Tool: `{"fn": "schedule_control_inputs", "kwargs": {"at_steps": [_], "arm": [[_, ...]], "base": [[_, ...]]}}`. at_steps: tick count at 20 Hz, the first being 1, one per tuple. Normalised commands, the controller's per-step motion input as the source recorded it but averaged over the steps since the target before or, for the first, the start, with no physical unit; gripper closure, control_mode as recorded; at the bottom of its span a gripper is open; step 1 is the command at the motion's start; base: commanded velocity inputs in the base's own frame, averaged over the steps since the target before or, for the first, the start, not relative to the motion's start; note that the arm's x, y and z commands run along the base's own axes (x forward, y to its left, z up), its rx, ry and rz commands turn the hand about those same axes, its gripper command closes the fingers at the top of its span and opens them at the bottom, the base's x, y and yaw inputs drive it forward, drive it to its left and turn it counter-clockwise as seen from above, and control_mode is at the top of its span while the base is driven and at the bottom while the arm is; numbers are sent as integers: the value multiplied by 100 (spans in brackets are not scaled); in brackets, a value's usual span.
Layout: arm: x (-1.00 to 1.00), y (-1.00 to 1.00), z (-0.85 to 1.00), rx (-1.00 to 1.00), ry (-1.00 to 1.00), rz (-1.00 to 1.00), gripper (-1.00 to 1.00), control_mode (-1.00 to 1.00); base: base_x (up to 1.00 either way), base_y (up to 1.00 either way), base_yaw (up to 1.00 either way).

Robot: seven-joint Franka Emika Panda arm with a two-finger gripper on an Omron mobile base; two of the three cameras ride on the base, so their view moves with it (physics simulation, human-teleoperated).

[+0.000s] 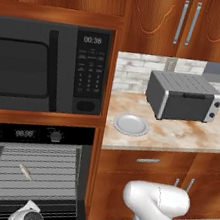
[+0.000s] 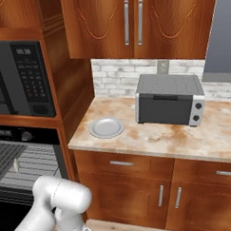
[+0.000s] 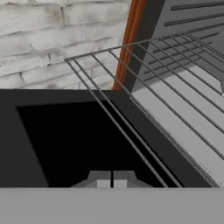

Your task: Take the fish from the oven and place it on the plate on the counter.

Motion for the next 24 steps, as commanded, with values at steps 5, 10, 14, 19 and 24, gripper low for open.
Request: {"fn": "schedule_control_inputs", "kwargs": {"at_steps": [5, 10, 14, 19, 24], "arm": [[-2, -8, 100, 14, 4, -5, 100, -100], [24, -26, 83, 14, 17, -23, 100, -100], [32, -2, 39, -3, 24, -34, 100, -100], [15, -1, 37, -16, 48, -23, 100, -100], [2, 7, 0, -8, 10, -11, 100, -100]], "base": [[0, 0, 0], [0, 0, 0], [0, 0, 0], [0, 0, 0], [0, 0, 0]]}}
